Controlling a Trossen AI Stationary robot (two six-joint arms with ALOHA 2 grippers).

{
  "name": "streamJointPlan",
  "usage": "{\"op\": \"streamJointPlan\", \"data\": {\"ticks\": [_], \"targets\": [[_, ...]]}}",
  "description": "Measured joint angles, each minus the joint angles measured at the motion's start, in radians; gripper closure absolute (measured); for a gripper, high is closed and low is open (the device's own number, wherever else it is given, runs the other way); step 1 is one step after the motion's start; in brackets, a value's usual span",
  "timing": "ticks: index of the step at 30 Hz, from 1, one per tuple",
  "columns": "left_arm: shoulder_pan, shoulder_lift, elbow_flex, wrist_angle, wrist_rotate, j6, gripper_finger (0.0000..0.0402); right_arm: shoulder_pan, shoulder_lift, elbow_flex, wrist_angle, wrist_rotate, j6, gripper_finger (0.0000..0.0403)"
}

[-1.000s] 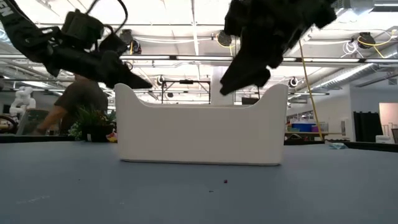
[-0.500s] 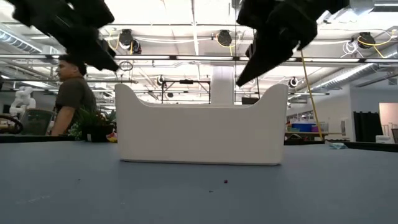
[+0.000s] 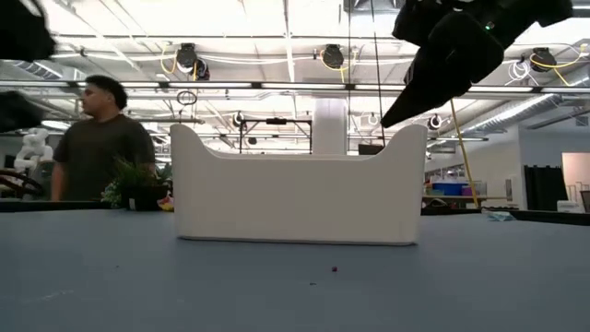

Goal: Sort candy
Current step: Put the yellow candy into the black bin

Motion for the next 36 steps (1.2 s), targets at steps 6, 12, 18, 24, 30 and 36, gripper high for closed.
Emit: {"op": "streamJointPlan", "data": {"ticks": [6, 12, 18, 24, 30, 36], "targets": [[-0.134, 0.153, 0.000, 0.174, 0.085, -0.189, 0.0350, 0.029, -0.014, -0.029, 0.028, 0.003, 0.011, 0.0403], [-0.185, 0.231, 0.000, 0.296, 0.095, -0.283, 0.0268, 0.031, -0.014, -0.029, 0.042, 0.004, 0.003, 0.0403], [-0.216, 0.299, 0.000, 0.369, -0.019, -0.255, 0.0198, 0.031, -0.014, -0.029, 0.043, 0.003, 0.003, 0.0403], [-0.220, 0.384, 0.000, 0.503, -0.062, -0.214, 0.0186, 0.031, -0.014, -0.029, 0.044, 0.003, 0.001, 0.0402], [-0.233, 0.424, -0.025, 0.610, -0.103, -0.204, 0.0194, 0.034, -0.014, -0.029, 0.050, 0.023, 0.001, 0.0402], [-0.236, 0.433, -0.034, 0.641, -0.123, -0.180, 0.0251, 0.034, -0.014, -0.029, 0.050, 0.023, 0.002, 0.0402]]}}
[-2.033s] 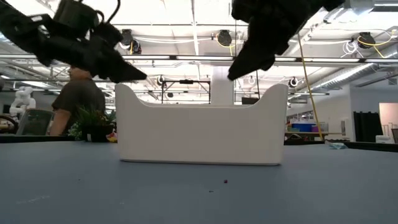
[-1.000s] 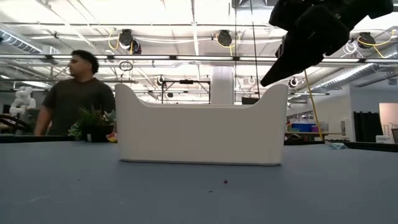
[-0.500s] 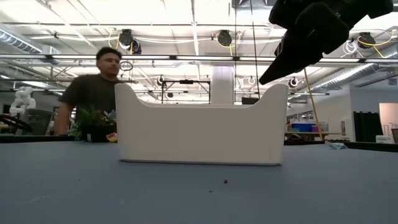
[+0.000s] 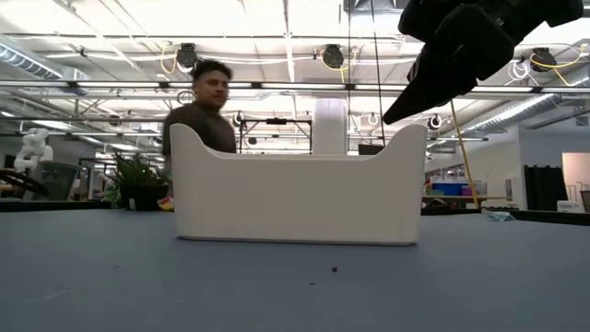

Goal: Sort candy
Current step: Put the yellow candy into the black bin

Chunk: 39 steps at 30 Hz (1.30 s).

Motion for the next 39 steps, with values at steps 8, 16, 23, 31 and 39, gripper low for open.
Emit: {"op": "streamJointPlan", "data": {"ticks": [8, 16, 23, 31, 39], "targets": [[0.014, -0.015, -0.001, -0.033, 0.051, 0.068, 0.0388, 0.000, 0.000, 0.000, 0.000, 0.001, -0.001, 0.0402], [0.030, -0.178, 0.061, -0.404, 0.142, 0.054, 0.0331, 0.000, 0.001, 0.000, 0.000, 0.001, 0.003, 0.0403], [-0.078, -0.221, 0.079, -0.434, 0.142, -0.125, 0.0227, 0.000, 0.001, 0.000, -0.001, 0.001, -0.003, 0.0403], [-0.212, -0.198, 0.079, -0.520, 0.054, 0.000, 0.0183, 0.000, 0.001, 0.000, -0.001, 0.002, -0.028, 0.0403], [-0.228, -0.072, 0.170, -0.459, -0.127, 0.190, 0.0182, 0.000, 0.001, 0.000, 0.000, 0.002, -0.024, 0.0403]]}}
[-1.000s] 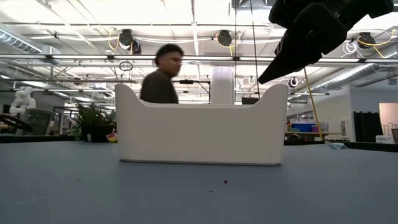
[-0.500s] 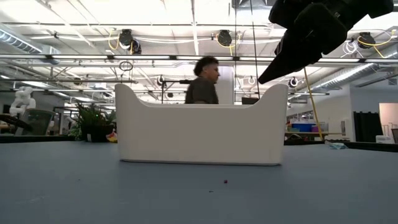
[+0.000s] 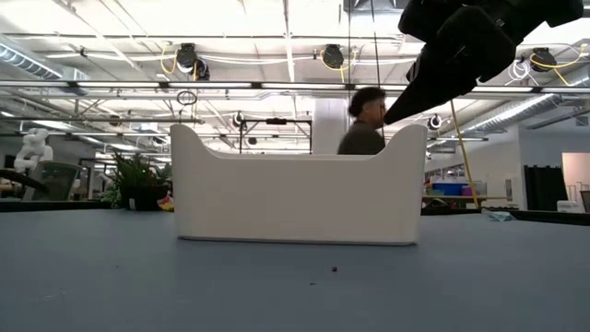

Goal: Sort candy
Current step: Put the yellow candy into the black bin

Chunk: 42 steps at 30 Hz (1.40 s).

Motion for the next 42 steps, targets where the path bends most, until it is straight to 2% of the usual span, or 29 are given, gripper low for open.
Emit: {"op": "streamJointPlan", "data": {"ticks": [3, 8, 17, 21, 26, 28, 32, 34, 38, 40, 42], "targets": [[0.001, 0.068, 0.034, 0.013, -0.027, 0.054, 0.0182, 0.000, 0.000, 0.000, 0.000, 0.000, 0.000, 0.0403], [-0.006, 0.162, 0.056, 0.066, 0.042, 0.108, 0.0182, 0.000, 0.000, 0.000, 0.000, 0.000, 0.003, 0.0403], [-0.014, 0.195, 0.066, 0.080, 0.004, 0.157, 0.0194, 0.000, 0.000, 0.000, 0.002, 0.000, 0.003, 0.0403], [-0.011, 0.195, 0.066, 0.040, -0.006, 0.106, 0.0254, 0.000, 0.000, 0.000, 0.002, 0.000, 0.003, 0.0403], [0.008, 0.185, 0.066, -0.010, -0.005, 0.097, 0.0378, 0.000, 0.000, 0.000, 0.003, 0.000, 0.003, 0.0403], [0.028, 0.168, 0.065, -0.073, -0.010, 0.096, 0.0389, 0.000, 0.000, 0.000, 0.003, 0.000, 0.003, 0.0403], [0.098, 0.102, 0.054, -0.324, -0.120, 0.028, 0.0395, 0.000, 0.000, 0.000, 0.003, -0.004, 0.003, 0.0403], [0.150, 0.048, 0.055, -0.400, -0.204, 0.021, 0.0398, 0.004, 0.000, 0.000, 0.003, -0.004, 0.003, 0.0403], [0.306, -0.049, 0.057, -0.403, -0.335, 0.102, 0.0398, 0.014, 0.000, 0.000, 0.002, -0.003, 0.000, 0.0403], [0.408, -0.086, 0.059, -0.344, -0.354, 0.183, 0.0398, 0.016, 0.000, 0.000, 0.001, -0.003, 0.000, 0.0403], [0.526, -0.109, 0.059, -0.294, -0.325, 0.260, 0.0399, 0.016, 0.000, 0.000, 0.000, -0.003, 0.001, 0.0403]]}}
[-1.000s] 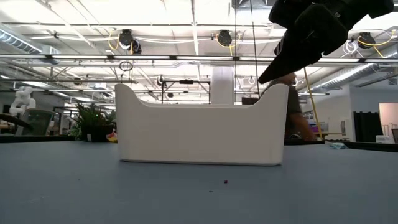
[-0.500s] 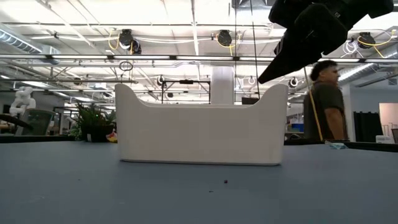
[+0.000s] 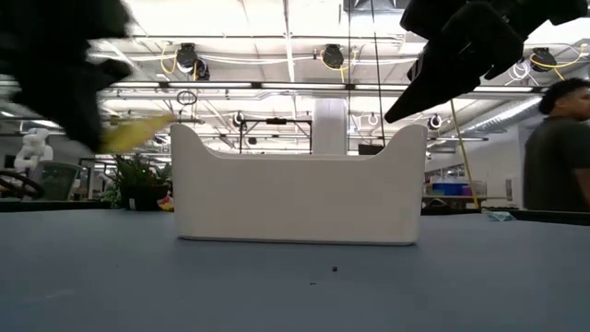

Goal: Sort candy
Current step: Put the yellow candy into the black bin

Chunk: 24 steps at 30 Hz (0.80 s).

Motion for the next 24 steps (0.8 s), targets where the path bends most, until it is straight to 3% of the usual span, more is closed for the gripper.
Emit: {"op": "streamJointPlan", "data": {"ticks": [8, 13, 18, 24], "targets": [[0.455, -0.009, 0.000, 0.299, 0.321, 0.322, 0.0399, -0.001, 0.000, 0.000, -0.006, 0.000, 0.000, 0.0403], [0.678, 0.009, 0.024, 0.428, 0.498, 0.383, 0.0400, -0.001, 0.000, 0.000, -0.006, -0.001, -0.004, 0.0403], [0.793, 0.112, 0.129, 0.423, 0.515, 0.450, 0.0400, -0.001, 0.000, 0.000, -0.005, 0.001, -0.019, 0.0403], [0.891, 0.302, 0.292, 0.296, 0.527, 0.501, 0.0400, -0.001, 0.000, 0.000, 0.000, 0.001, -0.020, 0.0403]]}}
